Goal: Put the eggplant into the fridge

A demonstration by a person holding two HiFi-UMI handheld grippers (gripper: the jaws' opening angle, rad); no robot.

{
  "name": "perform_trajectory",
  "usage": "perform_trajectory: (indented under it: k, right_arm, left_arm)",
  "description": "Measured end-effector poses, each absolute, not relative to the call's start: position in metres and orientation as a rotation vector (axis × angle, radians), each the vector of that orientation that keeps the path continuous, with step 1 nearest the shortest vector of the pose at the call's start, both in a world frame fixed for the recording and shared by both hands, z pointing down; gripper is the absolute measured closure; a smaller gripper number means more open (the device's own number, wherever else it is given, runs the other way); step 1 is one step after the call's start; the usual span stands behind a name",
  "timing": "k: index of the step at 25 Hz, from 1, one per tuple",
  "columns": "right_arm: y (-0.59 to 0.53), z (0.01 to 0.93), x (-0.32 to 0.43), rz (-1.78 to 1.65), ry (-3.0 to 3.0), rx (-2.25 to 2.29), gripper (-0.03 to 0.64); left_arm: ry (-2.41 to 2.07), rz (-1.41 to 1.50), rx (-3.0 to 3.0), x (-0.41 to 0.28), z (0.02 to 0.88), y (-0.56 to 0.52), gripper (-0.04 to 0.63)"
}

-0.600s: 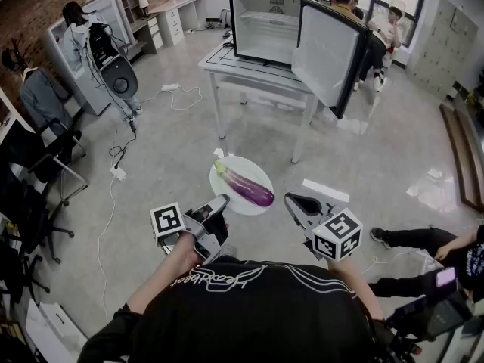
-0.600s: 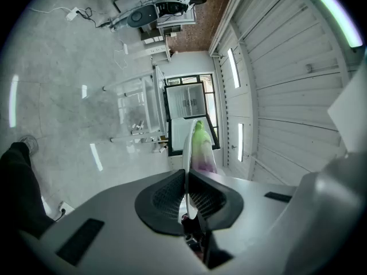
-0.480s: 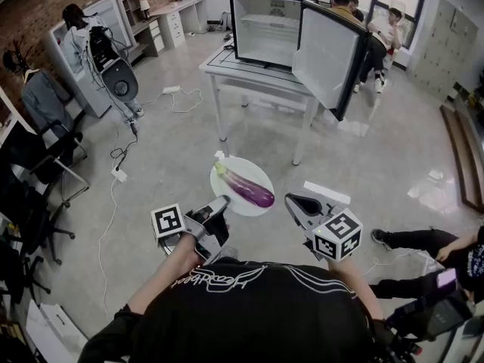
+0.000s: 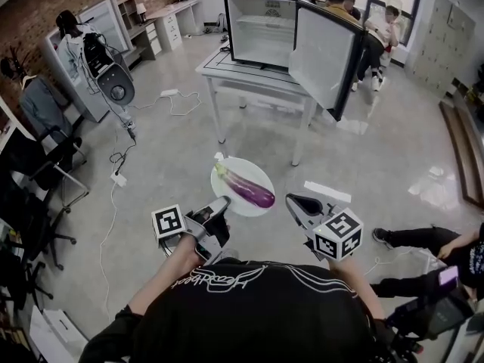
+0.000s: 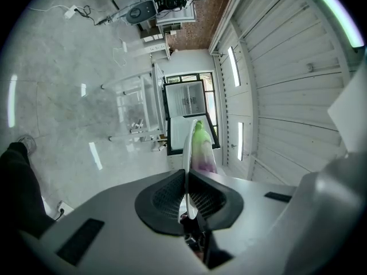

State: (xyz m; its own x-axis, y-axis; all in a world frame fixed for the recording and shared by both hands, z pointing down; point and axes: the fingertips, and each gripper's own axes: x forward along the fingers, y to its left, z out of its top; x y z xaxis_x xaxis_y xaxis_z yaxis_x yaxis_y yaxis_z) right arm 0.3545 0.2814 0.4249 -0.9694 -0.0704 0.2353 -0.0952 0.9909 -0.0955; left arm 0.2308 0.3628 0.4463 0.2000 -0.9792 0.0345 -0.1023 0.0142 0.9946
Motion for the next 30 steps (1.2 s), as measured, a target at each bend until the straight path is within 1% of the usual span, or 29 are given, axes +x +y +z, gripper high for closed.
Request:
perform_trajectory:
  k: [12,22,30]
  right_arm:
    - [0.255,0.422,0.358,0.19,-2.941,0.133,0.609]
    - [0.24,0.438,0.349,0.311,-2.919,0.143,0.609]
    - [0.213,0.451,0.329,0.314,-2.898,0.155,0.609]
  left_arm:
    - [-1.105,-0.976,1.366,0.237,0.442,0.328,0.569]
    - [-1.117,-0.966,1.317,0.221,0.454,0.319,0.57]
    - [-1.093,-0.956,1.298,0.204,0.469,0.289,0.569]
